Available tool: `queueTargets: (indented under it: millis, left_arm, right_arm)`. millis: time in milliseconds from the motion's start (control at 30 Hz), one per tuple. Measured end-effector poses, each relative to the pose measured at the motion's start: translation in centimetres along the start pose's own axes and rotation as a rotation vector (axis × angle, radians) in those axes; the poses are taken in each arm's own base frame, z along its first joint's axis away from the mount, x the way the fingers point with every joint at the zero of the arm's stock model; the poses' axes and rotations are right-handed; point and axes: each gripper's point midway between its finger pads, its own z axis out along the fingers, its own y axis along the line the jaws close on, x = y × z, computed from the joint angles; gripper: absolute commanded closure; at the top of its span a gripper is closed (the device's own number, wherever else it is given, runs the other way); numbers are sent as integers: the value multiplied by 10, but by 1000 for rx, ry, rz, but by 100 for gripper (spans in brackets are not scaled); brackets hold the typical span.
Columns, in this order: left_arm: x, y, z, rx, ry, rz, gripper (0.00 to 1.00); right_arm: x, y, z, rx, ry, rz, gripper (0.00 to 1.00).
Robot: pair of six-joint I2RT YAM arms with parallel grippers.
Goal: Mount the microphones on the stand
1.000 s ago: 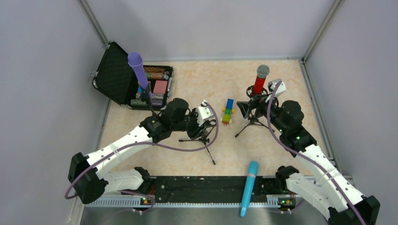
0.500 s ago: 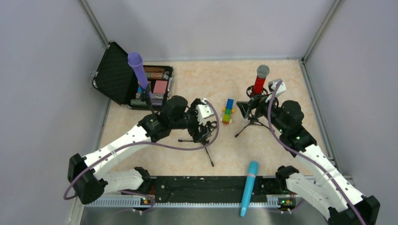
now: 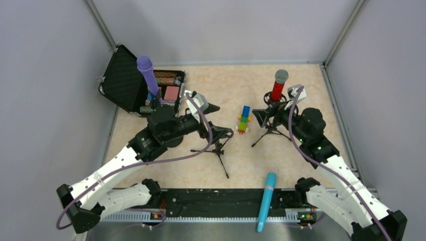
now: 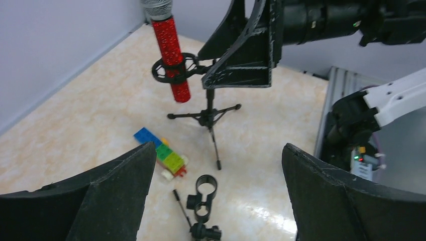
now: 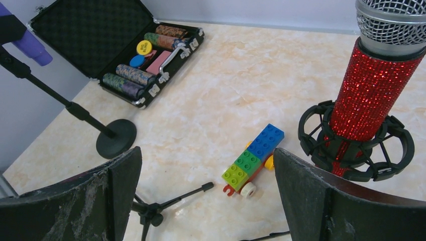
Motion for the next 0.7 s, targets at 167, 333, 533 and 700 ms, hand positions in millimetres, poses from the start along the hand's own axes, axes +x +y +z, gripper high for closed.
queueTargets:
  millis: [167, 333, 533, 700]
  left_arm:
    - [9, -24, 15, 86, 0, -156, 1]
    - [61, -59, 49, 174, 160, -274, 1]
    - [143, -94, 84, 184, 408, -356, 1]
    - [184, -127, 107, 174, 536, -402, 1]
  right_arm:
    - [2, 3, 1, -13, 7, 16, 1]
    - [6, 1, 4, -10, 23, 20, 1]
    - [8, -4, 5, 15, 27, 21, 1]
    - [6, -18, 3, 100, 13, 26, 1]
